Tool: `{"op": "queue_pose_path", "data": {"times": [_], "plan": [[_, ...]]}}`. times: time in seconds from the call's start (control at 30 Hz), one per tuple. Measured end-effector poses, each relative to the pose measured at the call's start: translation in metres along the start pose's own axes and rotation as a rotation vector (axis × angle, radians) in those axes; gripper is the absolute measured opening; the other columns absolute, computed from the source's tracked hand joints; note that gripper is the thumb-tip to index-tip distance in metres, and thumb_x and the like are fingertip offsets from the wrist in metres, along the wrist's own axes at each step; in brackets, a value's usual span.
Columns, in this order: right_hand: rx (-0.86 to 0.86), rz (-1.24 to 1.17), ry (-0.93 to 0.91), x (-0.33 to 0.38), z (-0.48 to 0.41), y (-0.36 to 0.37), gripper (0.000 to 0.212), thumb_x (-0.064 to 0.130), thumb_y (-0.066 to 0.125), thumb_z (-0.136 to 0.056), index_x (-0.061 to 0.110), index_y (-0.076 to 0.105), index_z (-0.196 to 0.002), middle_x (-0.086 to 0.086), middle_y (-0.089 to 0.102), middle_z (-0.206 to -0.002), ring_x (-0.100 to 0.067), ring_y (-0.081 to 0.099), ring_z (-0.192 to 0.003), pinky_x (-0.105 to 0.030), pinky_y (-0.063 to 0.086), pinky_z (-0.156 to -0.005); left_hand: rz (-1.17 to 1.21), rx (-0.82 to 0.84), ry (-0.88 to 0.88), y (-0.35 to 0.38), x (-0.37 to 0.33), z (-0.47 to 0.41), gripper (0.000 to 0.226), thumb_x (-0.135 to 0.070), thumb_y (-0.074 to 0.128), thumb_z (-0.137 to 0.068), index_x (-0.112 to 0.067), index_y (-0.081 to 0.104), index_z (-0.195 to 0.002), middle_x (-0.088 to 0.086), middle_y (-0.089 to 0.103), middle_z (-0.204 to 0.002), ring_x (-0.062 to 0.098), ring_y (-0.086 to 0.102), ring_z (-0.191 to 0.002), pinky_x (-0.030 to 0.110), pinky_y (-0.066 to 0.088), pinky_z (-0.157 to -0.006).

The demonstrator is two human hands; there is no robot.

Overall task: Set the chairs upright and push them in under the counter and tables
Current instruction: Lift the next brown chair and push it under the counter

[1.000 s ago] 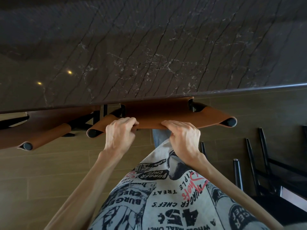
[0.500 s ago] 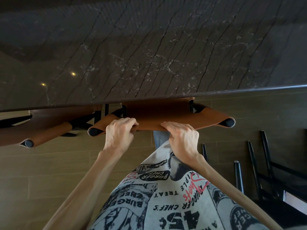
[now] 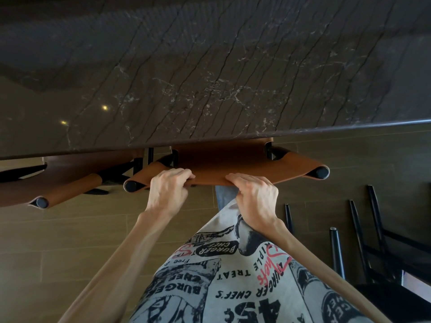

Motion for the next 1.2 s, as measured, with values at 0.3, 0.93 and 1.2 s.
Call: {"op": "queue_pose_path", "data": {"times": [0.3,0.93,1.2], "plan": [[0.008,-0.02,-0.004,-0.004,0.0,0.002,0.046,-0.012,0.067,-0.062,0.014,0.076,-0.098,0.0,0.075,-0.099,-0.019,0.071,-0.093,-0.031,0.054,-0.08,0.034,0.002,0.033,-0.001,-0.001,-0.003,0.043,0.023,0.064,-0.053,-0.004,0.075,-0.085,0.008,0.074,-0.085,0.03,0.07,-0.077,0.035,0.055,-0.061],[0.075,-0.835,0.335,0.029,0.072,-0.037,0.043,0.045,0.045,-0.099,0.021,0.055,-0.134,0.01,0.06,-0.131,0.003,0.052,-0.12,-0.023,0.043,-0.103,0.838,-0.16,-0.419,-0.042,-0.03,0.094,0.027,-0.032,0.059,-0.095,-0.029,0.063,-0.121,-0.016,0.066,-0.118,-0.007,0.056,-0.113,0.021,0.045,-0.097],[0.132,-0.996,0.497,0.036,0.156,-0.049,0.047,0.056,0.037,-0.097,0.027,0.056,-0.13,0.01,0.058,-0.133,-0.002,0.051,-0.124,-0.041,0.033,-0.113,1.136,-0.107,-0.622,-0.035,-0.049,0.171,0.036,-0.04,0.042,-0.1,-0.026,0.057,-0.129,-0.005,0.062,-0.127,0.008,0.057,-0.118,0.039,0.043,-0.106]]}}
Point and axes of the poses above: each hand's wrist, its own z-axis away from the middle knuckle, its own y-axis out of the palm, x = y × z, the point moved 6 cm from there along -z, towards the middle knuckle
